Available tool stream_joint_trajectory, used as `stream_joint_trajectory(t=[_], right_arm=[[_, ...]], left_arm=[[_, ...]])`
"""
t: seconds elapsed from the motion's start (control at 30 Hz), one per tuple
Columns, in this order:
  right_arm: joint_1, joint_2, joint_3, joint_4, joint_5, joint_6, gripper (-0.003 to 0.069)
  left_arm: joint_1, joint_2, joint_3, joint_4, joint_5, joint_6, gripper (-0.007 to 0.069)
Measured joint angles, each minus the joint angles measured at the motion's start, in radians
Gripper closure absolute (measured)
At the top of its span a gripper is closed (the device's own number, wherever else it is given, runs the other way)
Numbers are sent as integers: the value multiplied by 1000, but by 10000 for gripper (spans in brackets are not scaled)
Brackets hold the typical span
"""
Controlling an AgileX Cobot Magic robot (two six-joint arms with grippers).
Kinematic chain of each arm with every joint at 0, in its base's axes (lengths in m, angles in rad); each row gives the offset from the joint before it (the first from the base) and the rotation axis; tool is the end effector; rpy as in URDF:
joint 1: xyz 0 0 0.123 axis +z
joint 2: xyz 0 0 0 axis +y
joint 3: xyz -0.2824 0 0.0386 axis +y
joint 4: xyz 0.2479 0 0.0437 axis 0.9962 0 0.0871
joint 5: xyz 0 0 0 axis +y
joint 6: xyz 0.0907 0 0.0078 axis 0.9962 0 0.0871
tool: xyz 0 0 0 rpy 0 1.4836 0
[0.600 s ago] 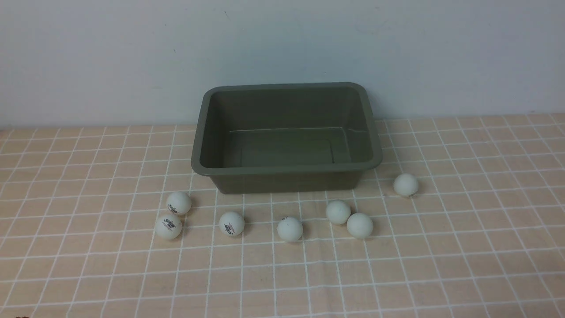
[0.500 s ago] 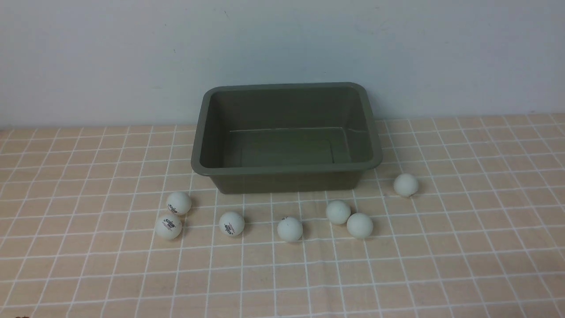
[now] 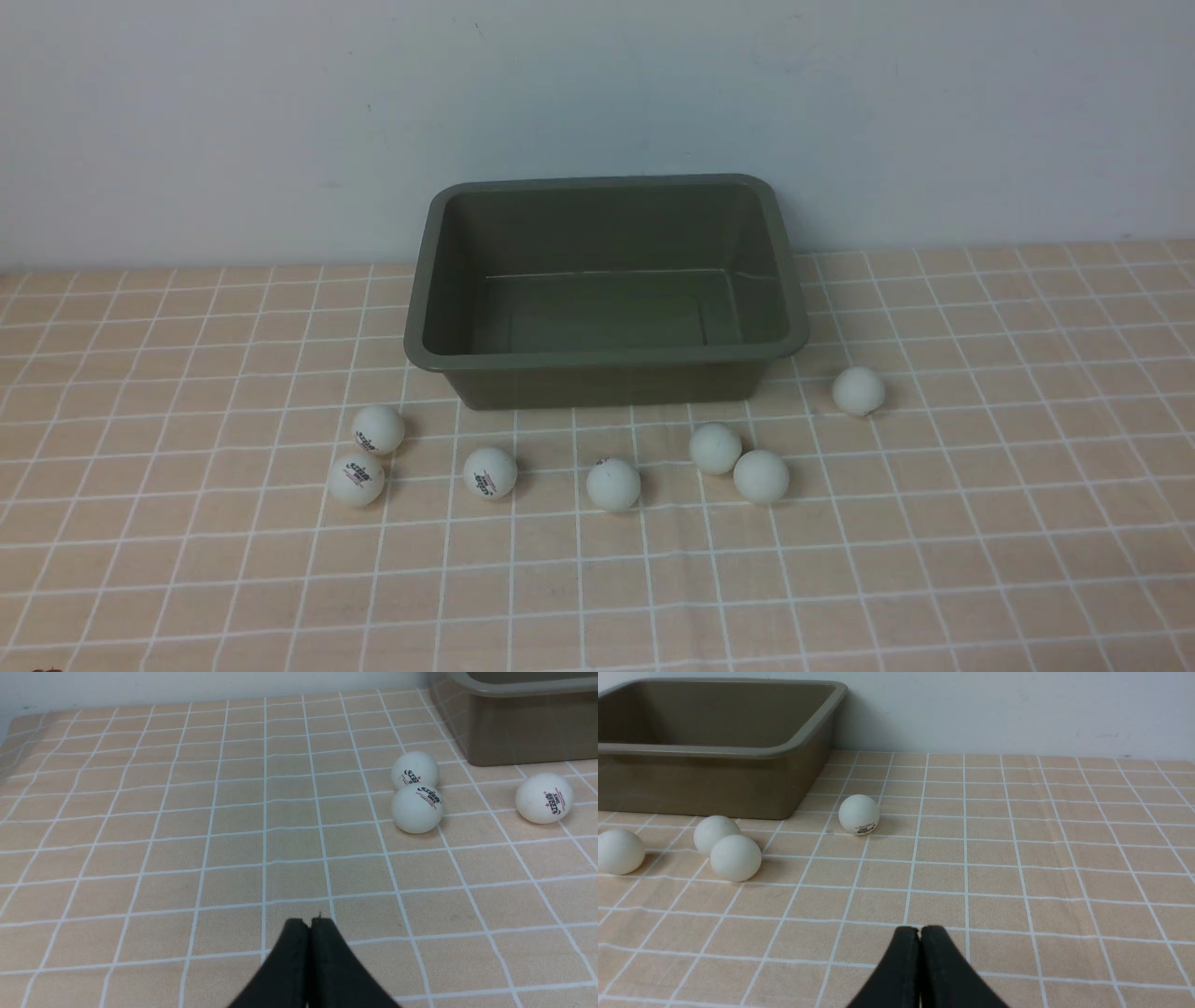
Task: Put the table tennis balls into the box on the light coffee tablecloth.
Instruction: 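Reach for and grasp a ping pong ball on the table beside the basket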
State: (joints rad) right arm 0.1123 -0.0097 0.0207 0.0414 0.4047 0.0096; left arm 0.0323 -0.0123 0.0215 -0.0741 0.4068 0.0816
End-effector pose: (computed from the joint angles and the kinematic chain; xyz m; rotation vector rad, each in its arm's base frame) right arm 0.0512 0.0073 0.1704 -0.0725 1.8995 0.1242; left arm 0.0516 -0.0010 0.1701 0.0021 1.8985 0.0033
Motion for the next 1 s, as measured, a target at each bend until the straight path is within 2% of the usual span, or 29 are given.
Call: stream_joint_trajectory(t=[1.0], right_arm=[[0, 0, 4, -20, -34, 0, 673]], left_arm=[[0, 0, 0, 0, 0, 0, 693]])
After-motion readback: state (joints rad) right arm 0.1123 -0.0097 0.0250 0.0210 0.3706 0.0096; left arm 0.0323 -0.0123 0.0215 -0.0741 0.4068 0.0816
